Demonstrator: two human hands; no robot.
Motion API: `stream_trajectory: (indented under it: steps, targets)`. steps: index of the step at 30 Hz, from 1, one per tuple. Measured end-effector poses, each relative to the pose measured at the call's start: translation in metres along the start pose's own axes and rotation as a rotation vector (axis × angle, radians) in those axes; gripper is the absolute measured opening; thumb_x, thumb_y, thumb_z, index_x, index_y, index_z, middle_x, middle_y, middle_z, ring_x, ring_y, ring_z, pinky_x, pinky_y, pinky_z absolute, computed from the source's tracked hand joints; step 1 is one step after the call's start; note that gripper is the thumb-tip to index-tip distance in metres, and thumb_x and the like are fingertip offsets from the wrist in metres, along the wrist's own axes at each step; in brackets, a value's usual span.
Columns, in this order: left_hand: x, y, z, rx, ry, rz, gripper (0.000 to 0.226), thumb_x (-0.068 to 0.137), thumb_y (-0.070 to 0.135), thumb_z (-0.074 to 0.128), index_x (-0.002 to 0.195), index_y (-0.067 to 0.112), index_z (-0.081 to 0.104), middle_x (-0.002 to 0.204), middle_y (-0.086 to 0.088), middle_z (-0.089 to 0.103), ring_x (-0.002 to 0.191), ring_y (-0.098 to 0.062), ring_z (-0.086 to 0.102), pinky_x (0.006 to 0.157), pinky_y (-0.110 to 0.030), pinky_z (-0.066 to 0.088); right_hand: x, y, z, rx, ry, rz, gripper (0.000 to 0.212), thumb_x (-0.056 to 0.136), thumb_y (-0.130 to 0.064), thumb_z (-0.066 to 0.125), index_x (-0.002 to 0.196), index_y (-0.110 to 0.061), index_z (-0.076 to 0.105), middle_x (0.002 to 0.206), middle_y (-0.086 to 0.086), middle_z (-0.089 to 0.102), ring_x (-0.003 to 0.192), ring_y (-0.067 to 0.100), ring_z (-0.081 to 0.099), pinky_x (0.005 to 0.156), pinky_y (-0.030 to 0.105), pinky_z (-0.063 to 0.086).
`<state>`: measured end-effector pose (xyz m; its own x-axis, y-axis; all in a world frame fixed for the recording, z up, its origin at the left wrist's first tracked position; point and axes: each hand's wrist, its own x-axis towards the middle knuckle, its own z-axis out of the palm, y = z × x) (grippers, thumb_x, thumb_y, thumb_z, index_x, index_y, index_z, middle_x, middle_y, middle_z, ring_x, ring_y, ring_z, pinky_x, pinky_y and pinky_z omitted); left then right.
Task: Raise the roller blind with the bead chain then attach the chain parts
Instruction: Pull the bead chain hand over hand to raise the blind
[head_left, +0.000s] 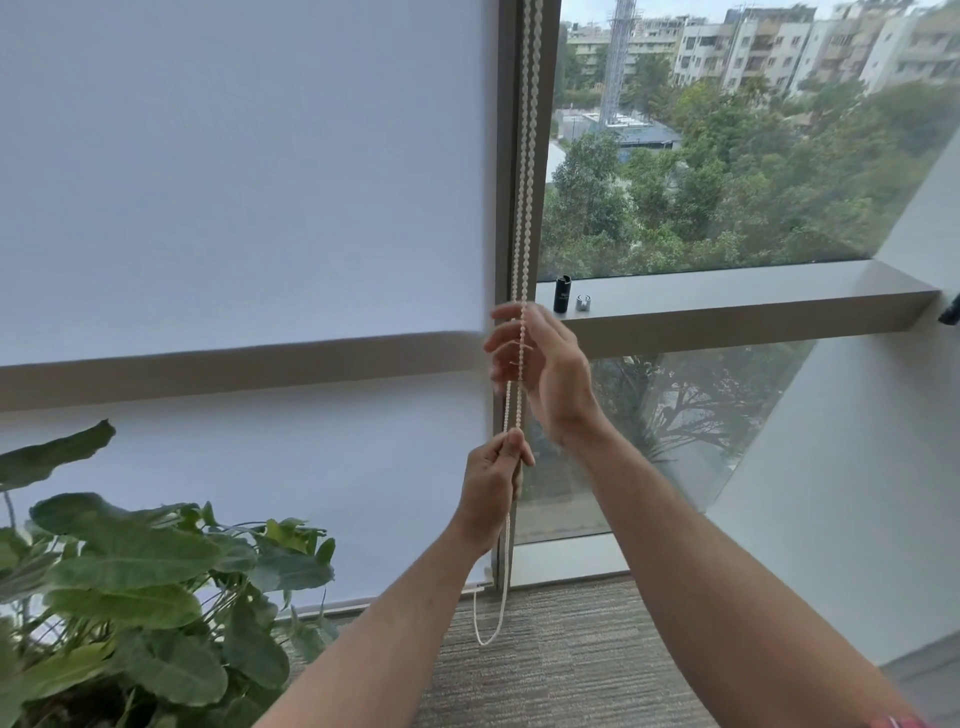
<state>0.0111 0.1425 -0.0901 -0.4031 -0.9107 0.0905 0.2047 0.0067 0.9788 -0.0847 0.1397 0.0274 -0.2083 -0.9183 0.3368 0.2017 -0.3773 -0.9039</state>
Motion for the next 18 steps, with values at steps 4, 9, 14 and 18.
stream_trajectory:
  steps: [4, 9, 14, 18]
  targets:
    - [-0.001, -0.005, -0.004, 0.021, -0.017, -0.022, 0.04, 0.101, 0.029, 0.044, 0.065, 0.021, 0.059, 0.045, 0.001, 0.033, 0.04, -0.012, 0.023, 0.041, -0.026, 0.019, -0.001, 0.003, 0.019, -0.011, 0.117, -0.037, 0.042, 0.106, -0.034, 0.035, 0.073, -0.021, 0.056, 0.055, -0.006, 0.034, 0.045, 0.007, 0.026, 0.041, 0.022, 0.02]
    - [-0.006, -0.013, -0.02, 0.135, -0.081, -0.042, 0.04, 0.1, 0.031, 0.046, 0.065, 0.02, 0.063, 0.046, 0.003, 0.034, 0.042, -0.01, 0.027, 0.043, -0.021, 0.025, -0.015, 0.026, 0.017, -0.065, 0.185, -0.055, 0.04, 0.102, -0.034, 0.041, 0.064, -0.027, 0.051, 0.049, -0.01, 0.035, 0.042, 0.007, 0.026, 0.037, 0.021, 0.022]
    - [-0.009, -0.015, -0.037, 0.224, -0.278, -0.133, 0.04, 0.096, 0.023, 0.043, 0.067, 0.022, 0.071, 0.058, -0.001, 0.054, 0.058, -0.014, 0.05, 0.064, -0.039, 0.045, -0.031, 0.047, 0.013, -0.105, 0.178, -0.014, 0.041, 0.102, -0.035, 0.042, 0.063, -0.027, 0.052, 0.049, -0.011, 0.036, 0.041, 0.006, 0.027, 0.037, 0.02, 0.023]
    - [0.001, -0.006, -0.046, 0.067, -0.288, -0.153, 0.042, 0.09, 0.013, 0.034, 0.082, 0.015, 0.075, 0.084, 0.0, 0.073, 0.089, -0.015, 0.067, 0.098, -0.049, 0.048, -0.047, 0.064, 0.015, -0.162, 0.197, 0.0, 0.04, 0.101, -0.033, 0.042, 0.063, -0.027, 0.052, 0.05, -0.015, 0.037, 0.043, 0.004, 0.029, 0.04, 0.018, 0.026]
